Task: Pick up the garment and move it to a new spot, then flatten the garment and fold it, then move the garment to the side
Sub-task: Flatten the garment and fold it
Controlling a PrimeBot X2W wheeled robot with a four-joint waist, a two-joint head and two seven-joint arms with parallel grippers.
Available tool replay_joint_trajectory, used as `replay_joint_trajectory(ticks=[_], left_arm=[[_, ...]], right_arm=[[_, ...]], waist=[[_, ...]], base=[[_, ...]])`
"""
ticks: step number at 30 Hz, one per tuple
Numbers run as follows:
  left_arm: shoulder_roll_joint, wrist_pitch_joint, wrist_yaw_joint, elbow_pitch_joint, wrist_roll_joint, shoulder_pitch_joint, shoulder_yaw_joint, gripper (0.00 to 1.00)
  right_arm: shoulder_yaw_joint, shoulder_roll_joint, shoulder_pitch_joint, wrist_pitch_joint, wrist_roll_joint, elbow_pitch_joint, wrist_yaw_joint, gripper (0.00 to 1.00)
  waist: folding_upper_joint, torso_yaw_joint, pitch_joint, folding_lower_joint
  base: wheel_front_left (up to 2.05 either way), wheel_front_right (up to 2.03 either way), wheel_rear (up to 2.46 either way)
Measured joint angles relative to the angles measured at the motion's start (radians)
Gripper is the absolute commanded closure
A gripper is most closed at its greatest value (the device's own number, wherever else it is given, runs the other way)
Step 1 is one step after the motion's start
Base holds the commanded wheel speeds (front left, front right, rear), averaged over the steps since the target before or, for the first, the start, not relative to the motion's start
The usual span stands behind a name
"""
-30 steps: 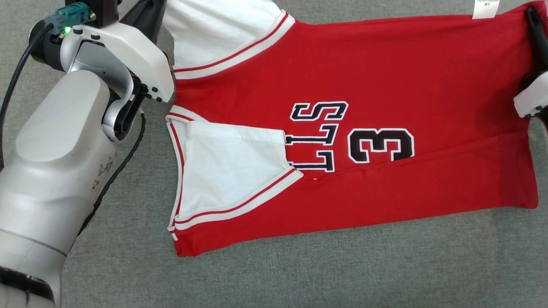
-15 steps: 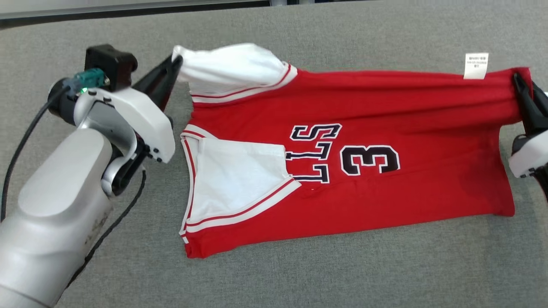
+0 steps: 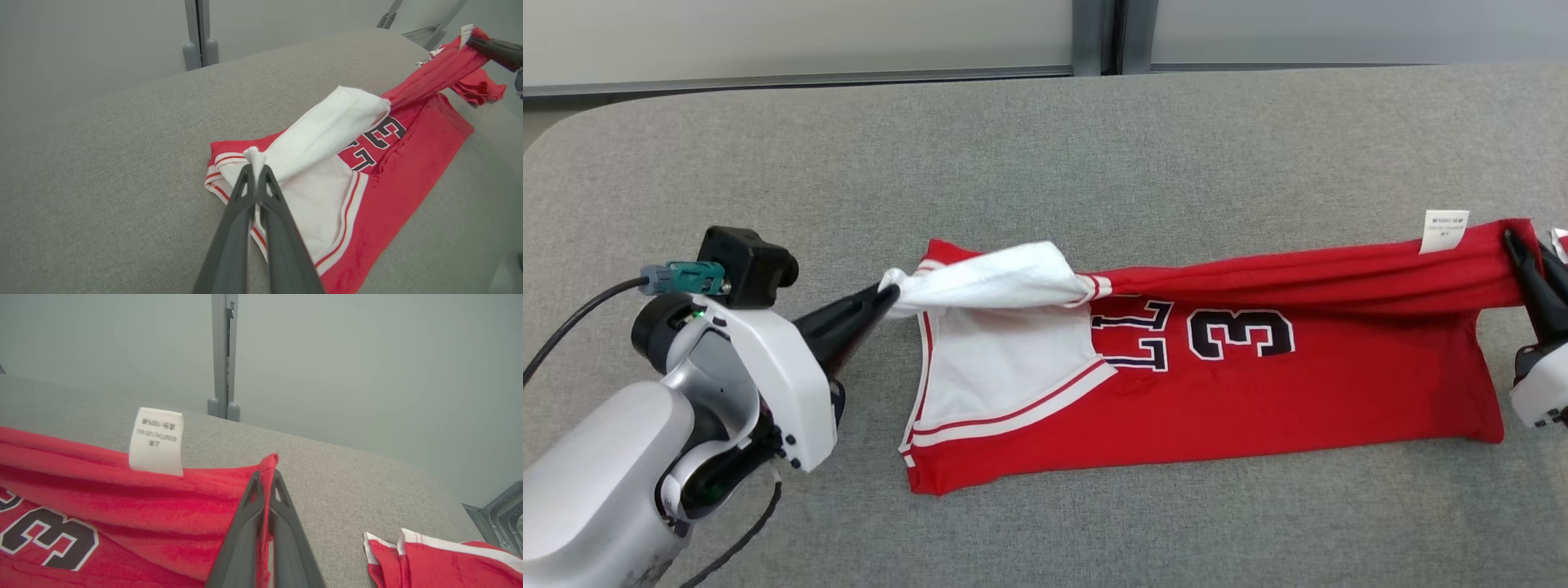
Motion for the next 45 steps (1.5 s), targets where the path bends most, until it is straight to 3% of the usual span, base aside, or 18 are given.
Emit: replay_joint_trajectory(ticks=[9,21,22,23,24,26,27,33,37,41,45], left_arm=[[0.081,0.126,-0.001,-0.163,-0.083,0.079,-0.035,1.0],[0.108,0.184,0.016,-0.171,-0.087,0.13,-0.088,1.0],[0.105,0.184,0.016,-0.164,-0.081,0.137,-0.095,1.0],[0.104,0.184,0.016,-0.156,-0.077,0.139,-0.103,1.0],[0.104,0.188,0.016,-0.147,-0.071,0.142,-0.11,0.9],[0.104,0.197,0.023,-0.133,-0.067,0.153,-0.121,0.2],[0.104,0.197,0.024,-0.126,-0.062,0.157,-0.125,0.0],[0.092,0.147,0.049,-0.101,-0.049,0.164,-0.108,0.0],[0.072,0.083,0.056,-0.107,-0.084,0.177,-0.063,0.0],[0.049,-0.054,0.095,-0.095,-0.062,0.172,0.012,0.0],[-0.032,-0.249,0.142,-0.063,-0.053,0.169,0.105,0.0]], right_arm=[[0.066,-0.049,0.087,-0.002,-0.017,-0.037,0.0,1.0],[0.244,-0.108,0.104,-0.002,0.06,-0.01,0.0,1.0],[0.262,-0.11,0.104,-0.002,0.078,-0.007,0.0,0.92],[0.281,-0.114,0.104,0.001,0.094,0.003,0.0,0.31],[0.303,-0.118,0.103,0.021,0.109,0.016,0.0,0.0],[0.337,-0.129,0.101,0.029,0.115,0.036,0.0,0.0],[0.344,-0.131,0.098,0.029,0.144,0.039,0.0,0.0],[0.338,-0.14,0.056,0.021,0.21,0.096,0.0,0.0],[0.28,-0.111,0.022,0.005,0.221,0.126,0.0,0.0],[0.129,-0.059,-0.006,0.001,0.182,0.089,0.0,0.0],[-0.049,0.007,0.035,0.0,0.088,0.001,0.0,0.0]], waist=[[0.0,-0.001,-0.022,0.0],[0.0,-0.033,-0.043,0.0],[0.0,-0.036,-0.044,0.0],[0.0,-0.038,-0.045,0.0],[0.0,-0.04,-0.047,0.0],[0.0,-0.044,-0.051,0.0],[0.0,-0.046,-0.053,0.0],[0.0,-0.052,-0.064,0.0],[0.0,-0.052,-0.072,0.0],[0.0,-0.051,-0.075,0.0],[0.0,-0.05,-0.081,0.0]], base=[[0.0,0.0,0.0],[0.0,0.0,0.0],[0.0,0.0,0.0],[0.0,0.0,0.0],[0.0,0.0,0.0],[0.0,0.0,0.0],[0.0,0.0,0.0],[0.0,0.0,0.0],[0.0,0.0,0.0],[0.0,0.0,0.0],[0.0,0.0,0.0]])
